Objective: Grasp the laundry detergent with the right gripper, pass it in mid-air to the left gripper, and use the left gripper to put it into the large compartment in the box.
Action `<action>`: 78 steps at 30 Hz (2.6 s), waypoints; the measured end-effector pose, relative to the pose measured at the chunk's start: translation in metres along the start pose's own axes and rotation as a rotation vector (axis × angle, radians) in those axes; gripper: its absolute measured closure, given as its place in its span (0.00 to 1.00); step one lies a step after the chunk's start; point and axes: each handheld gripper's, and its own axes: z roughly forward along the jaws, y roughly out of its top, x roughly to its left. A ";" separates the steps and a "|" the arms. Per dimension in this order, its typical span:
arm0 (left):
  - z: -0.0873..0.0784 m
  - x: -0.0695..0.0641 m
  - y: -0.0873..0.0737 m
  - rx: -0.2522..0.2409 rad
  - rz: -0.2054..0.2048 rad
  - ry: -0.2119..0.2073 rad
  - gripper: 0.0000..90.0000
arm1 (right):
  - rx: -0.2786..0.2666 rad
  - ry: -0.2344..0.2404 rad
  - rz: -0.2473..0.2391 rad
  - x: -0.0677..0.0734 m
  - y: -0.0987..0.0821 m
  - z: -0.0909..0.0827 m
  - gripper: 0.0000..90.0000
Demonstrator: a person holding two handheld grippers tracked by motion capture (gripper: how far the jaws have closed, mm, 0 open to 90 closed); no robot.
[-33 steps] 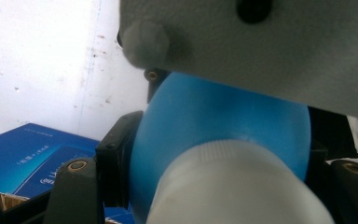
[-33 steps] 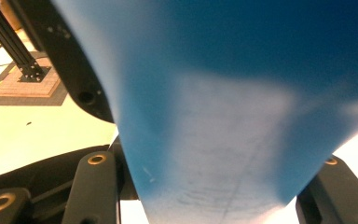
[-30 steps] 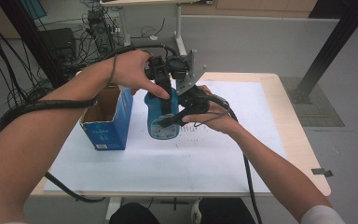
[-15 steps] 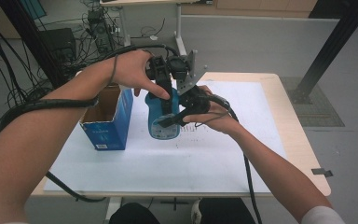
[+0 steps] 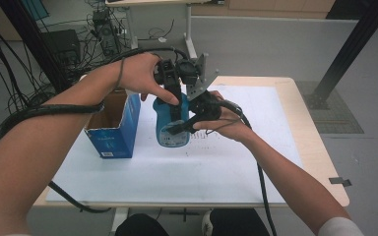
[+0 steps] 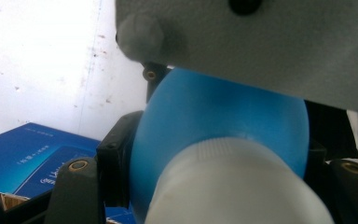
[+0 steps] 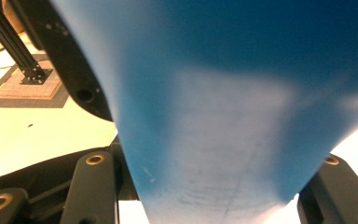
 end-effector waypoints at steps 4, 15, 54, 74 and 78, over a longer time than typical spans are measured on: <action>0.001 0.000 0.001 -0.005 0.000 0.003 0.39 | -0.003 0.000 0.002 0.000 -0.001 0.000 0.48; 0.000 0.000 0.001 -0.002 -0.007 0.000 0.39 | -0.011 0.002 -0.002 -0.001 -0.001 0.000 0.48; -0.004 0.001 0.001 -0.015 -0.012 0.003 0.40 | -0.029 -0.003 -0.004 -0.004 -0.001 -0.003 0.47; -0.004 0.002 -0.001 -0.017 -0.025 -0.003 0.40 | -0.026 0.001 0.022 -0.004 -0.002 -0.003 0.45; -0.003 0.002 0.000 -0.015 -0.026 -0.004 0.40 | -0.032 0.019 0.045 -0.004 -0.003 -0.003 0.44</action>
